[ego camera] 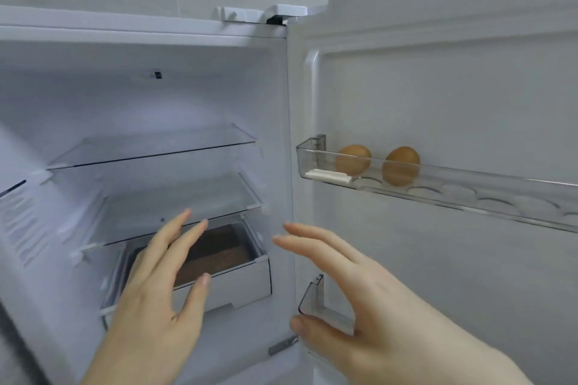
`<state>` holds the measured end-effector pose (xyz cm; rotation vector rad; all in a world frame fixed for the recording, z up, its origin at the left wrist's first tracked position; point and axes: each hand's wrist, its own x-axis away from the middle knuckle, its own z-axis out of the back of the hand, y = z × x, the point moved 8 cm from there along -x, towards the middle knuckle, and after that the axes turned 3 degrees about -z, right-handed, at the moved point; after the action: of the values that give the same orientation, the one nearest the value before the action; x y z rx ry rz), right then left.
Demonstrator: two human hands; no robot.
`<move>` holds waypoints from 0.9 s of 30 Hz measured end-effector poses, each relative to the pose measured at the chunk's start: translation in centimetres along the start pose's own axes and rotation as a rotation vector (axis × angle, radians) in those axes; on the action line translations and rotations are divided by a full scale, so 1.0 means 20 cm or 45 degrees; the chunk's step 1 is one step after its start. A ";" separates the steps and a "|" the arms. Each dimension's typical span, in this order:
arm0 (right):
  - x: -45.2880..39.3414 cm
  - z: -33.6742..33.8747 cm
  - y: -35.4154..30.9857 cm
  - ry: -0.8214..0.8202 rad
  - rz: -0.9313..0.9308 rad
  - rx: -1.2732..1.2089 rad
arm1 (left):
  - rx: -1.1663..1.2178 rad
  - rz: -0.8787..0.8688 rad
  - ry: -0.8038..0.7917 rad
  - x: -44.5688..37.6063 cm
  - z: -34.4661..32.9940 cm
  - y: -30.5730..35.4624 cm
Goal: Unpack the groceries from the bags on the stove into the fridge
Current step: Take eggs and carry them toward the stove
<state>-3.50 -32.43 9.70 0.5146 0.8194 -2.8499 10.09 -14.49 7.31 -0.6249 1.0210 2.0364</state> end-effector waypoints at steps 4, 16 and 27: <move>-0.11 -0.34 0.01 -0.161 -0.051 -0.072 | -0.098 0.245 -0.040 0.23 0.10 -0.18; -0.32 -1.13 -0.39 -0.758 0.375 -0.325 | -0.504 0.827 0.168 1.02 0.59 -0.29; 0.03 -1.58 -0.85 -1.351 1.132 -0.375 | -1.017 1.556 0.525 1.95 0.61 0.40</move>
<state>1.34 -1.10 -7.32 -0.5321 0.5404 -1.7157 -20.52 8.43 -9.35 -0.9800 0.8404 3.5881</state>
